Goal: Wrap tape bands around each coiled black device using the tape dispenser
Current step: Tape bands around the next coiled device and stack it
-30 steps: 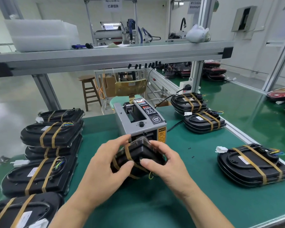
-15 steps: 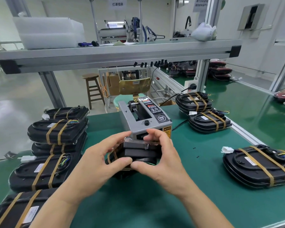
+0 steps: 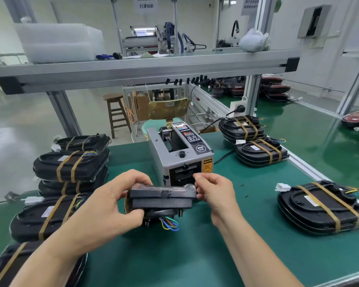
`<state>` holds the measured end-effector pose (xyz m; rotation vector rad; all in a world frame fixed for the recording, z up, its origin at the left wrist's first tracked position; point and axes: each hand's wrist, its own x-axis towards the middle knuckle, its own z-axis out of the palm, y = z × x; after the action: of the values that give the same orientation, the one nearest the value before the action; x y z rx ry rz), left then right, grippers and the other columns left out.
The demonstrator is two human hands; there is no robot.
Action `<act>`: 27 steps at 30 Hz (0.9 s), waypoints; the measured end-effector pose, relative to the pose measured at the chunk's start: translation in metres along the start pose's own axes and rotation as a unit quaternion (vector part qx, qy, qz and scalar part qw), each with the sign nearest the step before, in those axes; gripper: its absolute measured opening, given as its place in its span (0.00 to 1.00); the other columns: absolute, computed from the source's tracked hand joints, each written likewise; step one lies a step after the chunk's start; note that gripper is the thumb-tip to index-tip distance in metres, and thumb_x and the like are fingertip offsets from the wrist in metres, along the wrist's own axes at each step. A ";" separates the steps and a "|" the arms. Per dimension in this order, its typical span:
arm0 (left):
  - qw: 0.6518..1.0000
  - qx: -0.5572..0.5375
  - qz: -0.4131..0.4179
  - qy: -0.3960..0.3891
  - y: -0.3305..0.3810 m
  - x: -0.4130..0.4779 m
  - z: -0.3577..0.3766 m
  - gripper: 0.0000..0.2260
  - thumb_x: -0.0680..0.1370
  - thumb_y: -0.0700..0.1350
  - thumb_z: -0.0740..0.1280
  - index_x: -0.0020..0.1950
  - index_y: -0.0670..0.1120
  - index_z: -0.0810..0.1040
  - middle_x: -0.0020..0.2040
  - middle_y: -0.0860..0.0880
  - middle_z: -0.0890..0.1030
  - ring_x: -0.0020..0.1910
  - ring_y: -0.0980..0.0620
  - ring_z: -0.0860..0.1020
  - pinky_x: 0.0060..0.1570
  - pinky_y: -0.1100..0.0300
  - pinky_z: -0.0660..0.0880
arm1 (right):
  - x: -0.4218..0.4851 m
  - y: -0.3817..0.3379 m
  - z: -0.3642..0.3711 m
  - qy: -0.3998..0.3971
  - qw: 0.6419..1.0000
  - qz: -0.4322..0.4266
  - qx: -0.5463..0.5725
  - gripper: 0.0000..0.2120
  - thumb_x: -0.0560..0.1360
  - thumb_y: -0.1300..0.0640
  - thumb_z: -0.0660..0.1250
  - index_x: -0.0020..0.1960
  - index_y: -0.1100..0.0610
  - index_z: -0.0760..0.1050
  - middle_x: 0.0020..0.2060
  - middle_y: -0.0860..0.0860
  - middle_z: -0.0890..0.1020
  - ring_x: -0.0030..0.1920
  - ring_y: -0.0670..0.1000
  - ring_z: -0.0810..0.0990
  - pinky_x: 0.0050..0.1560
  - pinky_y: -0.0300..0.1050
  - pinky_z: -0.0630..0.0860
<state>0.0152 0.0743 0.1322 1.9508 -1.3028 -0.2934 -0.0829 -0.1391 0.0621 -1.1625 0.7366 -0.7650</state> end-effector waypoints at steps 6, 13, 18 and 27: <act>1.000 0.009 -0.003 0.009 0.007 -0.005 0.001 0.20 0.66 0.48 0.68 0.58 0.55 0.74 0.47 0.53 0.82 0.48 0.51 0.80 0.56 0.54 0.76 | 0.002 -0.002 0.013 0.032 0.999 0.039 -0.001 0.06 0.76 0.63 0.71 0.40 0.62 0.80 0.27 0.51 0.77 0.20 0.41 0.71 0.22 0.33 0.68; 0.999 -0.001 0.018 0.041 0.010 -0.008 0.006 0.23 0.68 0.47 0.70 0.63 0.61 0.75 0.52 0.55 0.82 0.54 0.52 0.80 0.60 0.60 0.73 | 0.004 -0.008 0.023 0.069 0.996 0.041 -0.044 0.10 0.72 0.60 0.75 0.33 0.57 0.80 0.23 0.46 0.79 0.21 0.41 0.75 0.23 0.32 0.71; 0.996 0.026 0.068 0.057 0.012 -0.008 0.011 0.22 0.70 0.44 0.70 0.63 0.60 0.79 0.58 0.61 0.81 0.61 0.57 0.78 0.61 0.67 0.70 | 0.006 -0.005 0.029 0.095 0.993 0.053 -0.049 0.04 0.70 0.62 0.73 0.37 0.57 0.80 0.38 0.54 0.84 0.40 0.54 0.81 0.45 0.47 0.81; 0.984 -0.105 0.036 0.139 0.014 0.002 0.037 0.21 0.73 0.42 0.74 0.64 0.55 0.78 0.59 0.59 0.81 0.61 0.57 0.78 0.61 0.57 0.75 | -0.034 -0.050 0.006 0.067 0.982 -0.034 0.174 0.11 0.74 0.65 0.70 0.34 0.55 0.77 0.25 0.45 0.78 0.26 0.42 0.73 0.29 0.33 0.70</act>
<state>-0.0142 0.0530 0.1171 1.6954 -1.1098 -0.1122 -0.1030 -0.1186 0.1150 -0.8291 0.6444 -0.9928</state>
